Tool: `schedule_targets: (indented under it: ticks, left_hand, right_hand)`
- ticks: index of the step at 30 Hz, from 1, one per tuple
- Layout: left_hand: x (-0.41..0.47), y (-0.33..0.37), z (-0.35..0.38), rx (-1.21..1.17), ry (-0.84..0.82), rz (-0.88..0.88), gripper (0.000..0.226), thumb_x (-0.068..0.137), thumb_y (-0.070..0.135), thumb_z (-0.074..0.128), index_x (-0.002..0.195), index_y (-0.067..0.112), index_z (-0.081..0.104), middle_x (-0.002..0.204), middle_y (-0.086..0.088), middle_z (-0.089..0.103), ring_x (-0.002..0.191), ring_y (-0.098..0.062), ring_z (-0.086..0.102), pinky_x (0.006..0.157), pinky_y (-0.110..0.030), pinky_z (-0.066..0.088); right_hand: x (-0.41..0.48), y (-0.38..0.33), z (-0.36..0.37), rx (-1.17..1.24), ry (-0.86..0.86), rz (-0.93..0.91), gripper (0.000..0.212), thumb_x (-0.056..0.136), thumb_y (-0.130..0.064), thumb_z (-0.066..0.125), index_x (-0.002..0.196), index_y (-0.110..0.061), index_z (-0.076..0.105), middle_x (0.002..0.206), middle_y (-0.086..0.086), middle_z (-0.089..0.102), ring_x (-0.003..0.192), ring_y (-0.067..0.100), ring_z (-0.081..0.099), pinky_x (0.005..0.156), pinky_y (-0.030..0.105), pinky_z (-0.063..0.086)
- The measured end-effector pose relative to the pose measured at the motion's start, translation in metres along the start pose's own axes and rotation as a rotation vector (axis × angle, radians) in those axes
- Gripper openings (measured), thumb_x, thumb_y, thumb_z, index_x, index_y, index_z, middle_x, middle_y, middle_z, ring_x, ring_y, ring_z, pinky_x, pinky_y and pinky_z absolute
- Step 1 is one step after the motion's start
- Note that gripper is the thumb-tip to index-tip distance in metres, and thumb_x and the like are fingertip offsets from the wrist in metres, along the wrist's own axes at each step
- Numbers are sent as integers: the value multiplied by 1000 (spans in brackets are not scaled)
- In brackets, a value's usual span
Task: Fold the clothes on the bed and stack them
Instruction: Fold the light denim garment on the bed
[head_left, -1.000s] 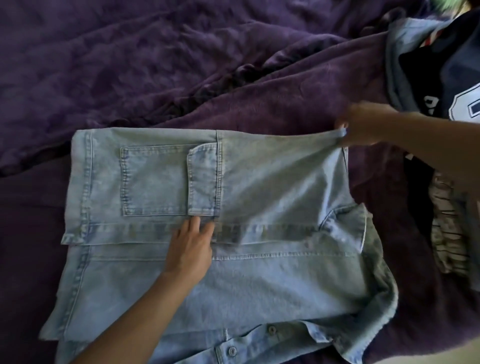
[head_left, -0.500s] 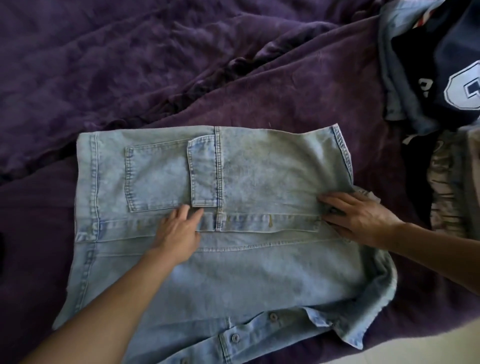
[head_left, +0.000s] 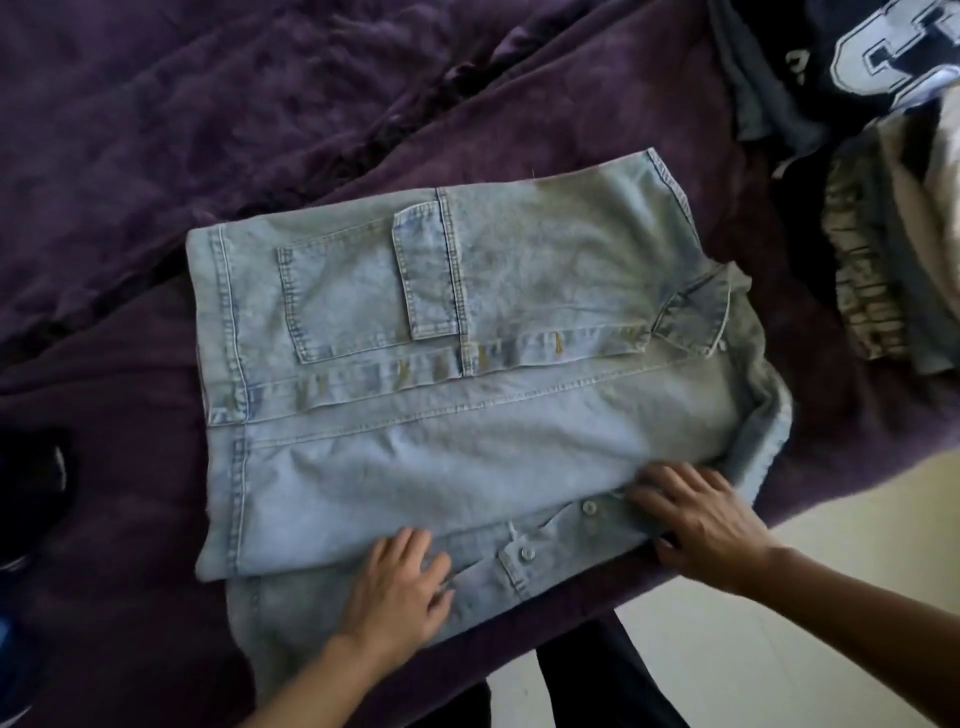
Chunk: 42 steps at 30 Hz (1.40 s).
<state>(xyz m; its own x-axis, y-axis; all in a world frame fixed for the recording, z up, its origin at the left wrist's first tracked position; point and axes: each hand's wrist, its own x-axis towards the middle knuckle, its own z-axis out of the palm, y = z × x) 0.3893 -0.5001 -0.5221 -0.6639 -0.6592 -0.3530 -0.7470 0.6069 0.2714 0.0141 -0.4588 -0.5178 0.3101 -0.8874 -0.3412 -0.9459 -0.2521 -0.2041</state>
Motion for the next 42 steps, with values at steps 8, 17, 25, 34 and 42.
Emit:
schedule_targets:
  ticks: [8,17,25,34,42]
  left_hand:
    - [-76,-24,17,85,-171,-89,31,50,27,73,79,21,64,88,-4,63,84,-25,61,67,-39,51]
    - [-93,-50,-22,-379,-417,-229,20,77,27,60,65,21,45,63,10,51,64,-7,53,55,-27,38]
    - [-47,-151,-116,-414,94,-481,6,80,9,73,83,9,68,76,-4,62,74,-20,56,68,-29,38]
    - [32,-188,-103,-248,455,-762,34,85,30,66,114,14,58,117,-16,58,111,-38,50,94,-45,41]
    - [-93,-134,-16,-1027,444,-1211,62,71,60,67,112,14,59,110,-8,66,104,-27,61,91,-43,50]
  right_hand:
    - [-14,-31,-6,-74,158,304,55,61,-7,82,114,-13,67,99,10,67,81,34,66,52,38,52]
    - [-80,-25,-32,124,-231,477,22,67,-37,83,78,-26,68,76,-9,68,72,20,65,58,25,43]
    - [9,9,-106,323,137,667,16,81,-20,74,83,-8,65,73,11,58,75,26,58,68,38,44]
    - [121,5,-89,54,49,774,40,85,-31,63,121,-16,55,122,19,56,113,39,52,89,44,40]
    - [140,-105,-56,80,132,135,50,83,-30,68,130,-18,54,134,8,54,122,32,49,97,46,37]
